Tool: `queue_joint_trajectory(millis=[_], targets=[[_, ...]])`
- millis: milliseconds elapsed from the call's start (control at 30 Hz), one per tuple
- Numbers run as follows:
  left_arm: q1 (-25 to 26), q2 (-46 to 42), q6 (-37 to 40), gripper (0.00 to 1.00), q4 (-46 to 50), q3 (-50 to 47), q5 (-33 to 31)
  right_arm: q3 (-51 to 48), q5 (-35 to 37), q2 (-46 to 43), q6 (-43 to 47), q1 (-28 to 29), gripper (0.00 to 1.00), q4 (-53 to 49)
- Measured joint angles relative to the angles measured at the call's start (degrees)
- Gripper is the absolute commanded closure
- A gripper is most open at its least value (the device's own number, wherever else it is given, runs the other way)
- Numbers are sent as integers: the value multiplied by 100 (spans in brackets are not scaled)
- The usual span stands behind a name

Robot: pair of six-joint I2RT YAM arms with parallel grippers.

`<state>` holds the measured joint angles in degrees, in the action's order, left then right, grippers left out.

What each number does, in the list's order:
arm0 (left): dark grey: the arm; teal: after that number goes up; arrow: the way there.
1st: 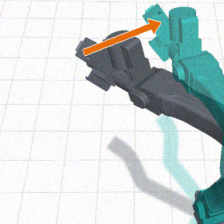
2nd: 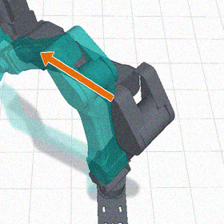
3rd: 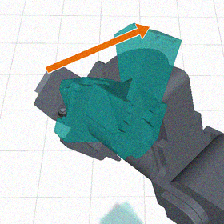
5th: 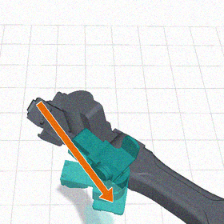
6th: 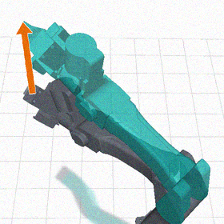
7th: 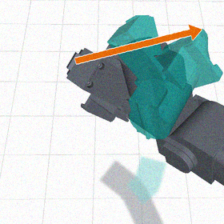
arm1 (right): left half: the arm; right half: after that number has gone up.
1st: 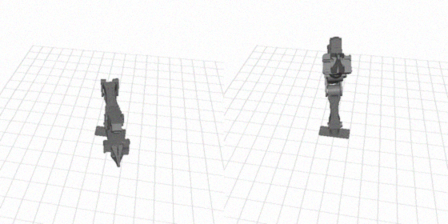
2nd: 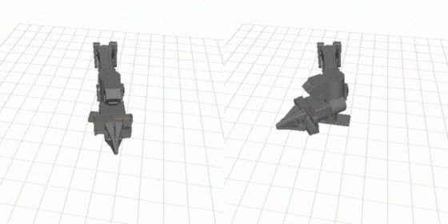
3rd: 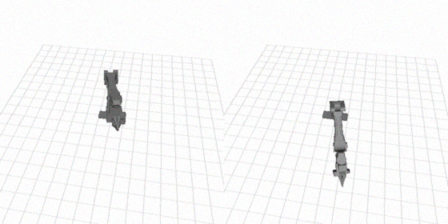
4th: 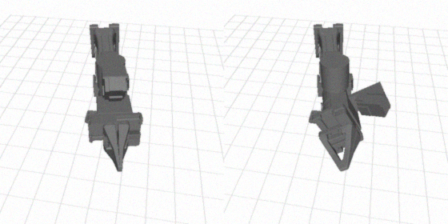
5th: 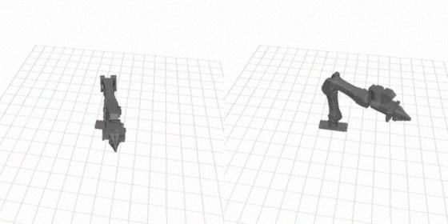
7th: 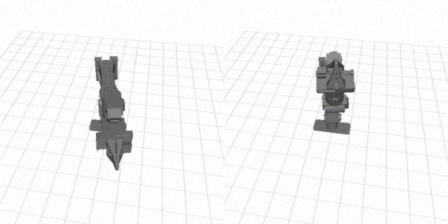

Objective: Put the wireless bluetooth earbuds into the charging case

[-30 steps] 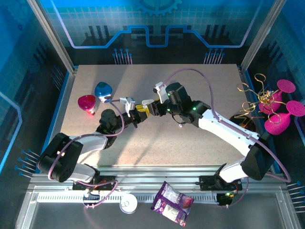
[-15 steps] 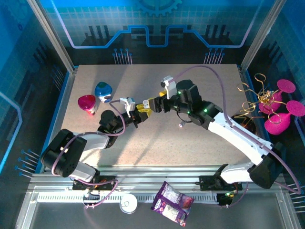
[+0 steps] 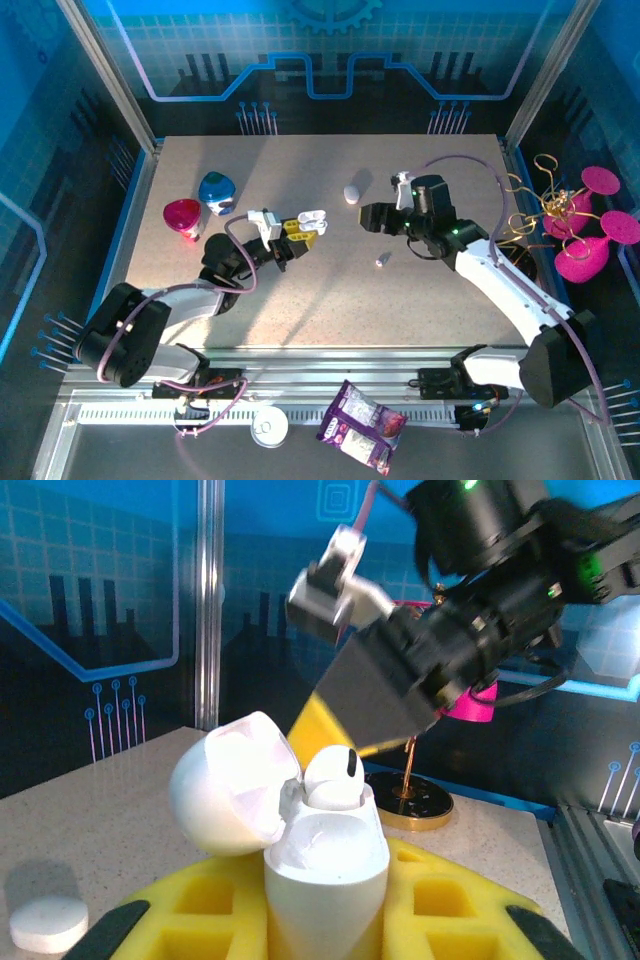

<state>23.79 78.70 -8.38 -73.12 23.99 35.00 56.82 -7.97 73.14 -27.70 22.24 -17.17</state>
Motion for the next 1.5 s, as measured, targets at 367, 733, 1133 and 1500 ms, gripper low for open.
queue_joint_trajectory(millis=[367,733,1133,1500], targets=[[2,-131,146,84,275,-15,83,365,205,2319,551,-131,32,-1032],[7,-131,140,84,308,-15,85,887,166,3130,879,-131,32,-1051],[7,-131,125,84,348,-15,85,286,42,2758,802,-48,36,-1178],[11,-131,87,84,343,-15,85,229,278,2197,636,258,36,-1738]])
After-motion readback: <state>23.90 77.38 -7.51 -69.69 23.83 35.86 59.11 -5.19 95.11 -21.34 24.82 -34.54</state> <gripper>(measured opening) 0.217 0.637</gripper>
